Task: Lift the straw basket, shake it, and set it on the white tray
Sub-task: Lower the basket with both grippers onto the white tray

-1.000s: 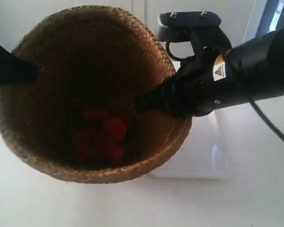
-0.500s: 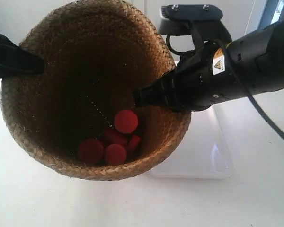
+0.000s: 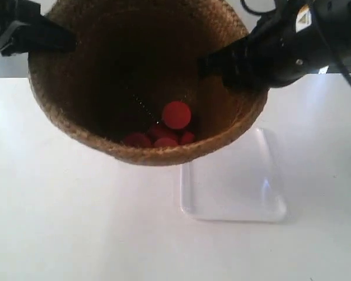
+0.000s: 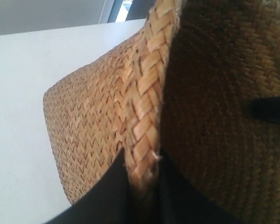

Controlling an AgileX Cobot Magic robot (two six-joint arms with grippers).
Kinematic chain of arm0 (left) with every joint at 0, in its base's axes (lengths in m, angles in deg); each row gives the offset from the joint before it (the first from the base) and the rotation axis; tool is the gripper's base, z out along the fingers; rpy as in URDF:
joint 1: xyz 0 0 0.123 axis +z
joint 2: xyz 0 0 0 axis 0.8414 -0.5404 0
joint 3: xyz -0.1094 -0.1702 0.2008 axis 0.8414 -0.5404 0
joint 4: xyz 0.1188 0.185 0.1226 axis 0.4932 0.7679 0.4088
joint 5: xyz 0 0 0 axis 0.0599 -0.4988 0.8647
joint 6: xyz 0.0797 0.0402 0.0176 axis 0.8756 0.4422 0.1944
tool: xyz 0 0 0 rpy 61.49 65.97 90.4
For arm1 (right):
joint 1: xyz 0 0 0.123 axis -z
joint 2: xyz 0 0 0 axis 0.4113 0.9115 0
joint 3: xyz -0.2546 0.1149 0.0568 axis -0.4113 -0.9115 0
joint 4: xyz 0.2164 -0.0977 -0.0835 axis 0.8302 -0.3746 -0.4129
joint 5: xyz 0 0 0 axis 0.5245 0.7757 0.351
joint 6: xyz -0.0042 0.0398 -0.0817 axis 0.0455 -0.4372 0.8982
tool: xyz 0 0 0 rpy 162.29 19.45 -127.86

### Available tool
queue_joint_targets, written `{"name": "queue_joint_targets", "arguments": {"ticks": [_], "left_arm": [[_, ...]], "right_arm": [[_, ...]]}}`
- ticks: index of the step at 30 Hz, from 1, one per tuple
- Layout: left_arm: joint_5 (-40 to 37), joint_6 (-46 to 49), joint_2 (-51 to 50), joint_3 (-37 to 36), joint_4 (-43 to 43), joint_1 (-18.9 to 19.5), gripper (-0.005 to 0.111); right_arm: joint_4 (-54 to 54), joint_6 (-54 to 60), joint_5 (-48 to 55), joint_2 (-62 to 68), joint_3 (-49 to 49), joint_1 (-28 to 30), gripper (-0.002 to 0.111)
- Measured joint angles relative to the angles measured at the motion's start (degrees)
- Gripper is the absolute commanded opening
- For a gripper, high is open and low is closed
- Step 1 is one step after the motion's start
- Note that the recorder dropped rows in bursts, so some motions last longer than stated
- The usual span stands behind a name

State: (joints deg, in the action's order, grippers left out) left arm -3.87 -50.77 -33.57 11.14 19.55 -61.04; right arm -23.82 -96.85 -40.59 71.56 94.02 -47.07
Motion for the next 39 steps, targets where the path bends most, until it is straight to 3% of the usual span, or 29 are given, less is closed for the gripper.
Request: {"name": "queue_joint_targets", "arguments": {"ticks": [4, 6, 9, 12, 16, 23, 39], "left_arm": [[-2.6, 0.2, -5.7, 5.4, -4.3, -0.4, 0.0], [-2.6, -0.1, -9.2, 8.2, -4.6, -3.3, 0.001], [-1.1, -0.7, -13.0, 11.4, -4.6, -7.3, 0.017], [0.3, -3.1, -18.2, 15.5, -4.3, -10.5, 0.02], [0.3, -5.8, -25.0, 19.3, -3.9, -11.0, 0.014], [-4.1, -12.5, -34.3, 26.4, 1.3, -12.4, 0.019], [-4.4, -14.0, -35.6, 27.3, 5.1, -12.7, 0.019]], "right_arm": [[1.6, 5.3, 9.5, 4.2, 10.4, 4.8, 0.0], [2.3, 7.8, 16.7, 8.4, 17.4, 7.4, 0.0], [1.8, 10.0, 24.5, 12.8, 23.9, 10.0, 0.0], [0.5, 11.2, 29.3, 16.3, 28.4, 12.6, 0.0], [0.1, 11.4, 30.6, 18.7, 28.9, 15.7, 0.0], [0.1, 9.5, 31.4, 22.0, 28.4, 18.1, 0.0], [-1.8, 6.8, 29.7, 24.1, 24.7, 18.1, 0.0]]}}
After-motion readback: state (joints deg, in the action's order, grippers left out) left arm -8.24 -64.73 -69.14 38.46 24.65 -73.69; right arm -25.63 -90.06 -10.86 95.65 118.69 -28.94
